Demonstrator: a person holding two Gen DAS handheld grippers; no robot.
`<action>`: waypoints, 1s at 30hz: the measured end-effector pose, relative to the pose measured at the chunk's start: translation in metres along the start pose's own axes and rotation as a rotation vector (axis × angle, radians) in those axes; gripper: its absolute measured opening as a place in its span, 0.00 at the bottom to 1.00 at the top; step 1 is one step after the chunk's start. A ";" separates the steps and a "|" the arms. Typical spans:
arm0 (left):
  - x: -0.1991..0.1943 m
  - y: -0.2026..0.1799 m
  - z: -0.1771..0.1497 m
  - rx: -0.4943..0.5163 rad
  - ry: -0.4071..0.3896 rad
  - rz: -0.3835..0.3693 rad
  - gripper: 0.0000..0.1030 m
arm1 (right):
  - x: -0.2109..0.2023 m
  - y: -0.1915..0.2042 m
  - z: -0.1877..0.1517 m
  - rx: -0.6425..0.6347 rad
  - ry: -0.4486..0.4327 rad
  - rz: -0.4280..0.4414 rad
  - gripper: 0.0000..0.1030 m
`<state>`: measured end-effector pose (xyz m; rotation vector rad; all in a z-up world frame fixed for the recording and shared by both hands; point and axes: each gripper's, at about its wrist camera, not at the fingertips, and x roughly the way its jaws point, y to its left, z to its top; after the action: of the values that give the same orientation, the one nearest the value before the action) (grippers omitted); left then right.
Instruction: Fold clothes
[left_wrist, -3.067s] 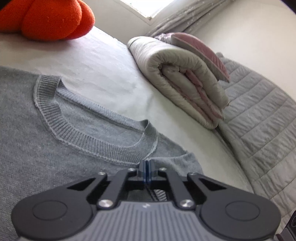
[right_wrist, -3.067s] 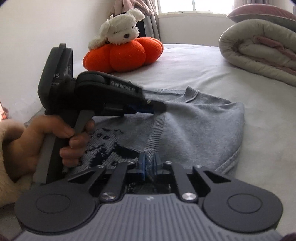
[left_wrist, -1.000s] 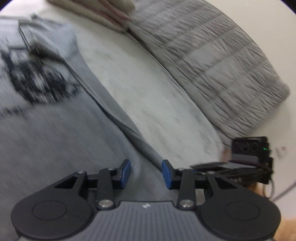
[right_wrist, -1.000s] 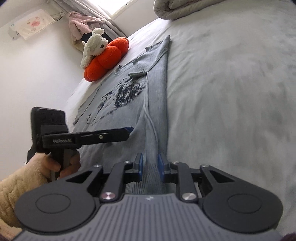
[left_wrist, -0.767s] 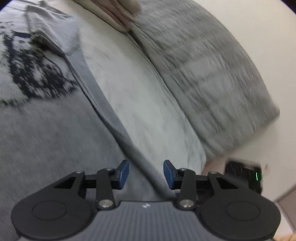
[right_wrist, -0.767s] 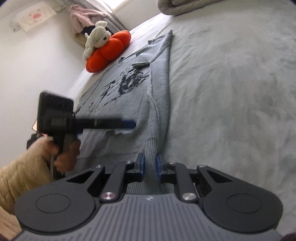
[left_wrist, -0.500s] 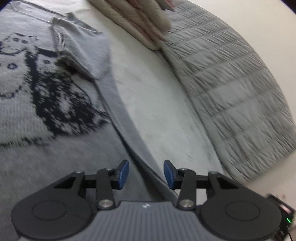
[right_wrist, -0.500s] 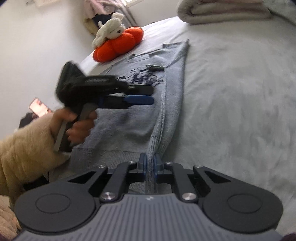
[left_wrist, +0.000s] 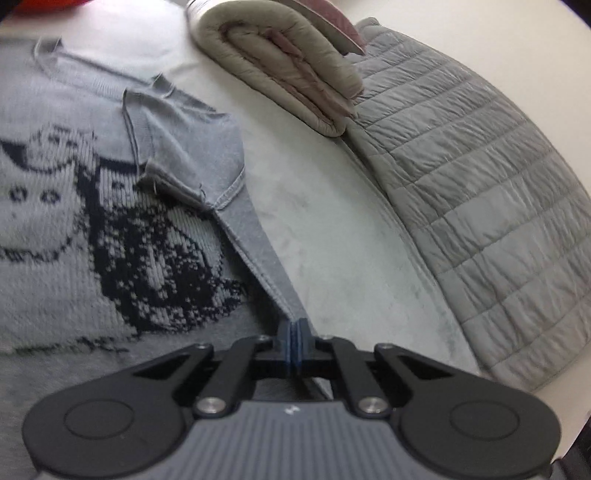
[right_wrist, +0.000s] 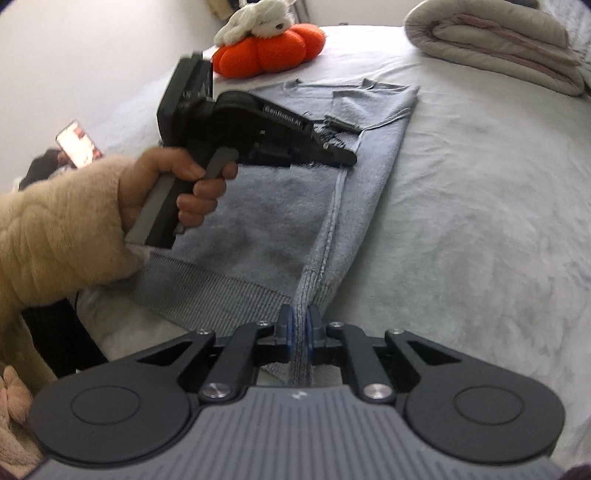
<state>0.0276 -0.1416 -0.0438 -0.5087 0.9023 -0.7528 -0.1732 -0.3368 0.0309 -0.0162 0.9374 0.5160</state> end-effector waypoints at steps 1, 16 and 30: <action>0.000 0.001 0.001 0.008 0.008 0.011 0.03 | 0.003 0.002 0.001 -0.010 0.011 0.006 0.10; 0.010 0.045 0.026 -0.138 0.021 0.009 0.23 | 0.014 -0.006 0.007 0.002 0.042 0.104 0.18; 0.008 0.027 0.029 -0.027 -0.154 0.077 0.02 | 0.057 -0.051 0.041 0.169 -0.126 0.072 0.18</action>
<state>0.0650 -0.1278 -0.0512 -0.5450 0.7853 -0.6236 -0.0931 -0.3481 0.0011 0.2011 0.8579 0.4969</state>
